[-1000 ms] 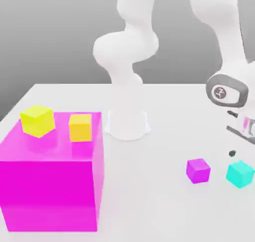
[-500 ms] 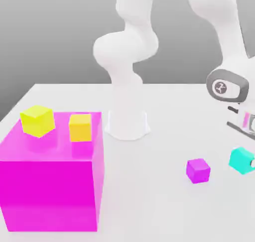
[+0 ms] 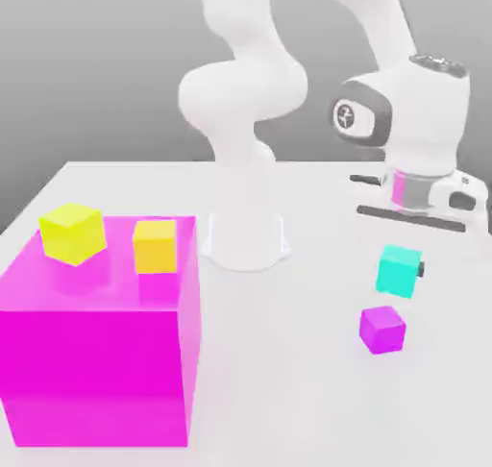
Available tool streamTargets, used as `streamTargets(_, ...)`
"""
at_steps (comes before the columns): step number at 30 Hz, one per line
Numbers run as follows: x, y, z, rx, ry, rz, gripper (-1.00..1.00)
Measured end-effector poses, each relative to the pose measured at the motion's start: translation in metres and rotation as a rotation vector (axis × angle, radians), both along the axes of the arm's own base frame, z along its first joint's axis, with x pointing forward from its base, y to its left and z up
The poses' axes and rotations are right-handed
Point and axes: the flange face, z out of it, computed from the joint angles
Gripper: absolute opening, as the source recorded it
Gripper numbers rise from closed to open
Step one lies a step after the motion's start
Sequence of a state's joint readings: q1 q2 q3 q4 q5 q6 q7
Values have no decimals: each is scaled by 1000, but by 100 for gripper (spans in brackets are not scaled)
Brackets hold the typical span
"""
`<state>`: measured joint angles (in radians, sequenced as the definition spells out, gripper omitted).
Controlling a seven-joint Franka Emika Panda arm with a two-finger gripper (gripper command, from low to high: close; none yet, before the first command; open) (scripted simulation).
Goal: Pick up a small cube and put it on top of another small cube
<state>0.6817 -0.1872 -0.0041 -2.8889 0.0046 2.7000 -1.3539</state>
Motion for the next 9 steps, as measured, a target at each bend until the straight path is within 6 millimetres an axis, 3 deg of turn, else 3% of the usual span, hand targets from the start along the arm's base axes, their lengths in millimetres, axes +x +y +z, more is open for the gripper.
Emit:
streamTargets(6,-1,-2,-48,1,0,10,-100)
streamTargets(7,-1,-3,-54,-1,-1,10,100)
streamTargets(9,-1,-3,-54,-1,-1,9,100)
